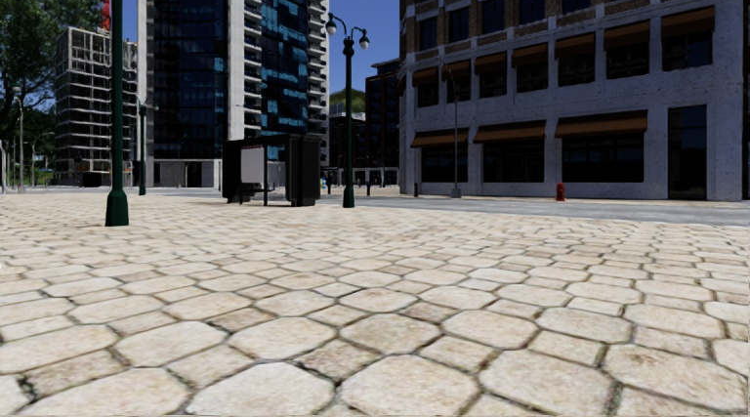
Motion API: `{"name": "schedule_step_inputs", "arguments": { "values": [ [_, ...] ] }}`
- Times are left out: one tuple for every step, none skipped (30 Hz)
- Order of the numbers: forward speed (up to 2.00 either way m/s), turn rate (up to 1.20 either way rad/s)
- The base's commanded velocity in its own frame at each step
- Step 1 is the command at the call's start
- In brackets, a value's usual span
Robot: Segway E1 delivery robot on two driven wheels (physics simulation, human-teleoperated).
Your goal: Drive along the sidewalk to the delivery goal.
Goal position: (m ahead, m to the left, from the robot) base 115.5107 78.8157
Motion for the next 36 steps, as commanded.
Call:
{"name": "schedule_step_inputs", "arguments": {
  "values": [
    [2.0, 0.43],
    [2.0, 0.43],
    [2.0, 0.43],
    [2.0, 0.43],
    [2.0, 0.43],
    [2.0, 0.43],
    [2.0, 0.43],
    [2.0, 0.43],
    [2.0, 0.43],
    [2.0, 0.43],
    [2.0, 0.43],
    [2.0, 0.43],
    [2.0, 0.43],
    [2.0, 0.43],
    [2.0, 0.43],
    [2.0, 0.43],
    [2.0, 0.43],
    [2.0, 0.43],
    [2.0, 0.43],
    [2.0, 0.43],
    [2.0, 0.43],
    [2.0, 0.43],
    [2.0, 0.43],
    [2.0, 0.43],
    [2.0, 0.43],
    [2.0, 0.43],
    [2.0, 0.43],
    [2.0, 0.43],
    [2.0, 0.43],
    [2.0, 0.43],
    [2.0, 0.43],
    [2.0, 0.43],
    [2.0, 0.43],
    [2.0, 0.43],
    [2.0, 0.43],
    [2.0, 0.43]
  ]
}}
